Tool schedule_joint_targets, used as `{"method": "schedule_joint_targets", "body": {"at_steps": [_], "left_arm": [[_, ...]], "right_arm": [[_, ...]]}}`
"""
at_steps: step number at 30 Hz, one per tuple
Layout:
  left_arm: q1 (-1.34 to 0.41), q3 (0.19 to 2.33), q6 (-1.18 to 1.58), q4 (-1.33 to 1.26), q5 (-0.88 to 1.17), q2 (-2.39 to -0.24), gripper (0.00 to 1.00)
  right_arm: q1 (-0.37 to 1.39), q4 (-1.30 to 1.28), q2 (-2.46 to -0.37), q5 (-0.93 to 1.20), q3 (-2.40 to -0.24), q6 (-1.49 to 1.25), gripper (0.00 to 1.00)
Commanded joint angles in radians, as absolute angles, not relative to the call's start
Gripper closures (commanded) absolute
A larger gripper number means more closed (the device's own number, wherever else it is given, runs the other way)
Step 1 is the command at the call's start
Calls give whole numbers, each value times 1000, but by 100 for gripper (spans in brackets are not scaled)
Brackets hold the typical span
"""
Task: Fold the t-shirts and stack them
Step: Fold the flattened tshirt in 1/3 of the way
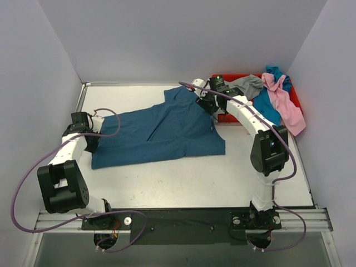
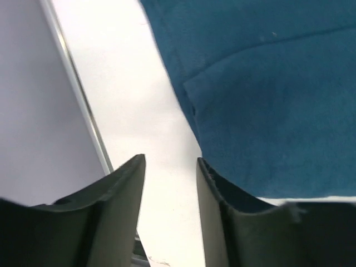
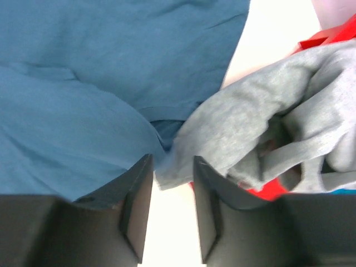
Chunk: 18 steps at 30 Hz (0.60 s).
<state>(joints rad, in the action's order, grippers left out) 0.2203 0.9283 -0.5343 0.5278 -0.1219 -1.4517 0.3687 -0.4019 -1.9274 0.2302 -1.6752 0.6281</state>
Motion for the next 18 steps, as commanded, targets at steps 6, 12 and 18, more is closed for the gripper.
{"method": "schedule_joint_targets", "body": {"at_steps": [6,12,18], "left_arm": [[232,1225,-307,625,-27,-1420,37],[210,1157,-694,921,356,-1377,56],[143,959,-925,896,180,-1373,45]], "right_arm": [[433,-408,-1934,-132,-1874,280,22],[419,-563,-1703,-43,-1649,0,0],[328,-578,-1585,60,-1278,-285,8]]}}
